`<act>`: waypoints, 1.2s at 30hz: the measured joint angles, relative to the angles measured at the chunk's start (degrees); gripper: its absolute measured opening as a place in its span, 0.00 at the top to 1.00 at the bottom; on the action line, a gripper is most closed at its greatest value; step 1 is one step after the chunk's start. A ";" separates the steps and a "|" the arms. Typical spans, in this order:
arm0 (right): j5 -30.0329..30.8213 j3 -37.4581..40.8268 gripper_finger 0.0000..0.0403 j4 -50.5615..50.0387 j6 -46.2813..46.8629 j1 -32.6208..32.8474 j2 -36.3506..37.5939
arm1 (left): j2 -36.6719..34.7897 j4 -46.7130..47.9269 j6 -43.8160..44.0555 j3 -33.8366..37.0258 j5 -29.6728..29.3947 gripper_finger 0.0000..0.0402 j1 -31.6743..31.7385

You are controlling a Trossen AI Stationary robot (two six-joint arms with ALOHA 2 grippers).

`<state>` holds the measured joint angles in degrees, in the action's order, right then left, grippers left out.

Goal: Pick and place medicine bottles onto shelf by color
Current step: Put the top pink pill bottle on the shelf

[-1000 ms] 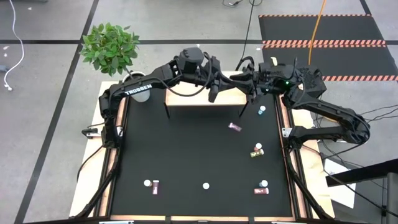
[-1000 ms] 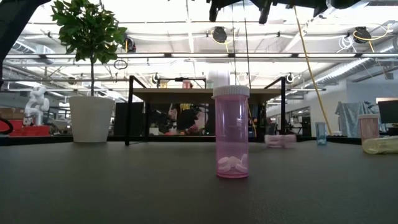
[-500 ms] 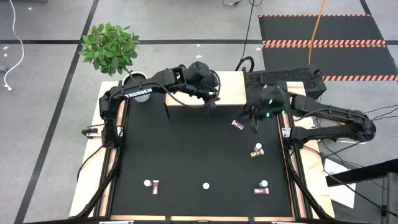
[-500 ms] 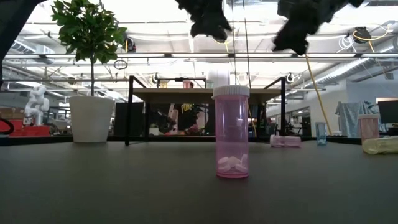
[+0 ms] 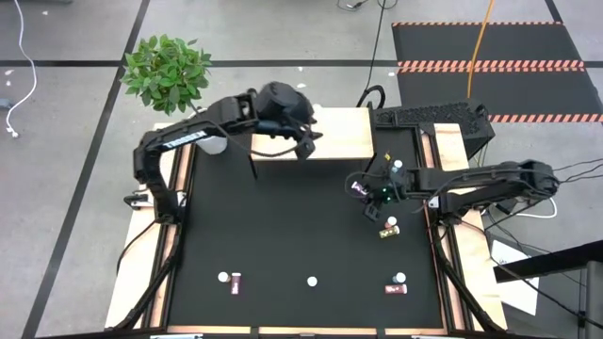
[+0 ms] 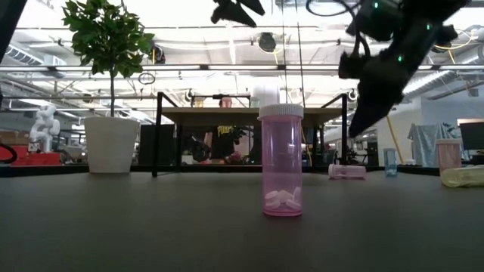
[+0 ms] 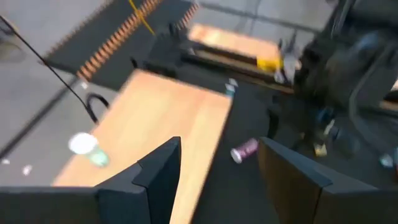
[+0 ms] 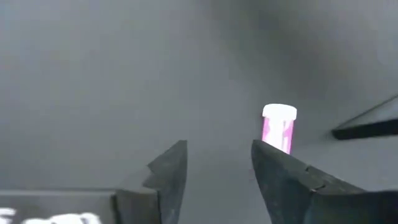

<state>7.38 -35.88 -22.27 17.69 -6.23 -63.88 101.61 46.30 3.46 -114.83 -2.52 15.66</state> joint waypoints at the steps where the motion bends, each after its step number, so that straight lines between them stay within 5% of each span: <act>1: 0.37 1.18 0.54 1.34 -0.13 -0.13 -0.34 | -0.95 0.10 -0.27 0.00 -0.68 0.47 0.06; 9: 3.32 6.12 0.49 6.74 -5.38 -2.19 -6.12 | -4.67 0.34 -3.09 0.00 -3.00 0.47 0.79; 24: -1.19 6.25 0.62 14.76 -5.37 -8.44 -15.67 | -4.62 1.61 -6.17 0.00 -3.13 0.47 0.83; 30: -4.43 6.61 0.77 13.72 1.29 -7.99 -9.90 | -4.62 1.73 -5.50 0.00 -3.10 0.47 0.71; 36: -9.36 6.49 0.76 16.66 6.30 -6.58 4.10 | -5.39 1.28 -2.02 0.00 -3.10 0.47 -0.22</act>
<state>-1.99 -29.39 -5.61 23.99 -12.81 -59.78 96.22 47.58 1.44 -114.83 -5.62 15.44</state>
